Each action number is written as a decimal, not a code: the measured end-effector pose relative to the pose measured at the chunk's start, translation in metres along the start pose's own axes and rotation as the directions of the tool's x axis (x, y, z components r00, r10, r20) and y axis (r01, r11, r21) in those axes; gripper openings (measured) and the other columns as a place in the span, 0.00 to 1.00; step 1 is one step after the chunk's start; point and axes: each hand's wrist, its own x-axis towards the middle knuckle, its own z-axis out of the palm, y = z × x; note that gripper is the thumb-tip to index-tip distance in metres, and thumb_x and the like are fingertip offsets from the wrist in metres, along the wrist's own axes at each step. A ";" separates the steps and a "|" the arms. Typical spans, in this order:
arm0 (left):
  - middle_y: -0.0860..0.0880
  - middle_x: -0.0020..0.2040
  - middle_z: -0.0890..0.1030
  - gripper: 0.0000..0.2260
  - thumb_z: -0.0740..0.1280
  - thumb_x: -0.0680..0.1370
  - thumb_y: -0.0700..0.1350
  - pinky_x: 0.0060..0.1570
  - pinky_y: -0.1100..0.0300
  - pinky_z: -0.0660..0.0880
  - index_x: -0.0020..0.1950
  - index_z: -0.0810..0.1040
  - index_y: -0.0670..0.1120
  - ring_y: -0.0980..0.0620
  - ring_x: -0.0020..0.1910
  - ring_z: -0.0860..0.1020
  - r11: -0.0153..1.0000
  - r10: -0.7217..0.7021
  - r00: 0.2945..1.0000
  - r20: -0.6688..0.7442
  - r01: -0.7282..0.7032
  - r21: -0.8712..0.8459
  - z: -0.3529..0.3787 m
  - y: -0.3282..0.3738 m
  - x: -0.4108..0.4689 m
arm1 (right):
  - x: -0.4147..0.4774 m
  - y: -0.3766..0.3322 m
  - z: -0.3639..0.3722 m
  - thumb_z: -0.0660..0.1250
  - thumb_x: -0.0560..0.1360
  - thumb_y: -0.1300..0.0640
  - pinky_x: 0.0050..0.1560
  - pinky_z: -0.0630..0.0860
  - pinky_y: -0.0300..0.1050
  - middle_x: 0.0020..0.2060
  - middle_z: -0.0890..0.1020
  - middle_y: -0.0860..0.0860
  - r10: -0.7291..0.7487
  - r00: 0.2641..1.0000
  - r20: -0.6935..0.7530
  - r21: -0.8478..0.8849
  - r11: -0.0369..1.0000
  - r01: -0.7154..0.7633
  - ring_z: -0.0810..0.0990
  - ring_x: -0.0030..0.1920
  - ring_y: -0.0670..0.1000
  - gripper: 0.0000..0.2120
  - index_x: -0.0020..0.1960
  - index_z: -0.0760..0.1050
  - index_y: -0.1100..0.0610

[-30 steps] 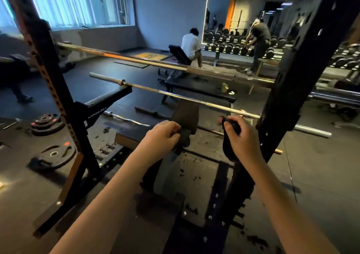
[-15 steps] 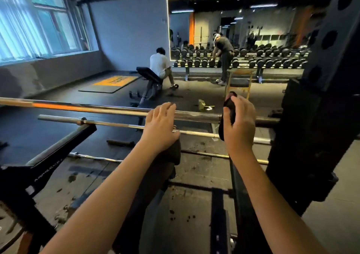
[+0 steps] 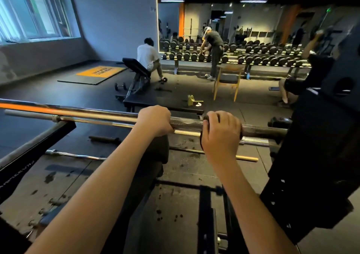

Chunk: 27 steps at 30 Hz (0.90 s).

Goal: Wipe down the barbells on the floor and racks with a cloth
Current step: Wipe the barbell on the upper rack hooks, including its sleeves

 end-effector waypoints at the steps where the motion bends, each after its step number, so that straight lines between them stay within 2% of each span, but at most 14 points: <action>1: 0.53 0.36 0.75 0.11 0.66 0.74 0.58 0.39 0.57 0.72 0.45 0.77 0.50 0.53 0.37 0.75 1.000 -0.005 0.999 -0.032 0.005 0.012 0.002 0.000 -0.001 | 0.000 0.009 -0.003 0.52 0.78 0.49 0.55 0.71 0.52 0.48 0.79 0.54 -0.064 0.998 0.007 0.024 0.998 0.064 0.76 0.51 0.56 0.17 0.54 0.75 0.56; 3: 0.53 0.35 0.75 0.11 0.65 0.75 0.58 0.38 0.58 0.71 0.43 0.75 0.51 0.53 0.36 0.75 1.000 0.003 0.996 -0.090 0.000 0.031 0.005 0.000 -0.004 | -0.002 0.033 -0.013 0.52 0.78 0.49 0.55 0.72 0.52 0.49 0.79 0.54 -0.101 0.995 0.004 0.031 0.994 0.101 0.76 0.51 0.56 0.17 0.55 0.75 0.56; 7: 0.53 0.33 0.74 0.12 0.63 0.77 0.57 0.37 0.59 0.70 0.40 0.72 0.50 0.54 0.34 0.74 0.998 0.049 0.989 -0.143 -0.042 0.053 0.008 -0.001 -0.002 | -0.001 0.044 -0.018 0.51 0.78 0.50 0.52 0.72 0.54 0.45 0.78 0.56 0.103 0.992 -0.070 -0.080 0.991 -0.108 0.76 0.48 0.58 0.19 0.52 0.76 0.59; 9: 0.53 0.32 0.73 0.15 0.63 0.77 0.57 0.37 0.59 0.70 0.35 0.68 0.51 0.54 0.31 0.72 0.996 0.068 0.981 -0.182 -0.058 0.062 0.011 -0.002 -0.002 | 0.012 0.026 -0.010 0.51 0.79 0.51 0.47 0.70 0.51 0.39 0.76 0.54 0.142 0.989 -0.029 -0.168 0.975 -0.145 0.74 0.42 0.55 0.17 0.48 0.76 0.58; 11: 0.53 0.31 0.72 0.16 0.62 0.78 0.57 0.35 0.59 0.67 0.34 0.66 0.51 0.55 0.29 0.70 0.995 0.079 0.976 -0.201 -0.064 0.081 0.014 -0.004 -0.002 | 0.024 0.013 -0.003 0.52 0.80 0.52 0.42 0.68 0.48 0.35 0.72 0.51 0.094 0.994 0.052 -0.208 0.975 -0.081 0.70 0.37 0.52 0.15 0.46 0.75 0.57; 13: 0.53 0.30 0.71 0.14 0.62 0.78 0.57 0.35 0.59 0.65 0.37 0.69 0.50 0.56 0.28 0.68 0.993 0.092 0.975 -0.201 -0.076 0.085 0.016 -0.005 -0.001 | 0.026 0.014 0.001 0.53 0.81 0.52 0.38 0.65 0.45 0.33 0.70 0.49 0.036 0.998 0.055 -0.184 0.983 -0.025 0.69 0.34 0.50 0.15 0.44 0.75 0.57; 17: 0.53 0.29 0.69 0.13 0.61 0.79 0.57 0.36 0.59 0.64 0.40 0.74 0.49 0.54 0.28 0.68 0.990 0.129 0.949 -0.287 -0.105 0.097 0.024 -0.006 -0.001 | 0.015 0.020 0.002 0.50 0.80 0.50 0.38 0.63 0.43 0.32 0.70 0.48 -0.012 0.991 -0.137 -0.120 0.993 -0.005 0.68 0.33 0.49 0.19 0.44 0.76 0.57; 19: 0.52 0.29 0.69 0.13 0.60 0.79 0.56 0.38 0.58 0.64 0.41 0.74 0.49 0.53 0.29 0.69 0.988 0.148 0.926 -0.349 -0.119 0.103 0.032 -0.005 -0.003 | 0.008 0.014 0.005 0.50 0.80 0.51 0.40 0.64 0.45 0.33 0.71 0.49 0.035 0.987 -0.154 -0.121 0.991 -0.054 0.69 0.35 0.51 0.18 0.44 0.75 0.57; 21: 0.52 0.30 0.68 0.12 0.60 0.80 0.54 0.39 0.58 0.64 0.40 0.72 0.49 0.52 0.30 0.70 0.989 0.150 0.918 -0.368 -0.138 0.058 0.034 -0.007 -0.004 | 0.006 0.008 0.004 0.50 0.80 0.51 0.42 0.66 0.46 0.35 0.72 0.50 0.086 0.992 -0.097 -0.107 0.990 -0.096 0.70 0.37 0.51 0.17 0.45 0.74 0.57; 23: 0.52 0.29 0.65 0.12 0.60 0.80 0.52 0.40 0.58 0.64 0.39 0.70 0.49 0.53 0.31 0.69 0.981 0.177 0.936 -0.305 -0.193 -0.024 0.026 -0.010 -0.002 | 0.011 0.006 -0.006 0.49 0.80 0.49 0.44 0.65 0.45 0.37 0.72 0.48 0.141 0.990 0.024 -0.072 0.988 -0.139 0.71 0.39 0.51 0.18 0.45 0.74 0.56; 25: 0.52 0.31 0.68 0.11 0.60 0.80 0.51 0.40 0.59 0.63 0.40 0.73 0.49 0.54 0.31 0.68 0.969 0.206 0.950 -0.235 -0.231 -0.085 0.020 -0.013 -0.007 | 0.012 0.004 -0.015 0.50 0.79 0.48 0.45 0.66 0.45 0.38 0.72 0.46 0.178 0.973 0.144 -0.056 0.984 -0.171 0.70 0.40 0.49 0.16 0.46 0.73 0.54; 27: 0.52 0.30 0.72 0.10 0.63 0.78 0.49 0.38 0.59 0.63 0.38 0.75 0.48 0.54 0.29 0.67 0.970 0.191 0.951 -0.243 -0.221 -0.099 0.015 -0.014 -0.007 | 0.011 -0.003 -0.024 0.51 0.79 0.49 0.46 0.67 0.46 0.40 0.71 0.45 0.219 0.959 0.180 -0.067 0.975 -0.210 0.67 0.42 0.47 0.11 0.47 0.70 0.51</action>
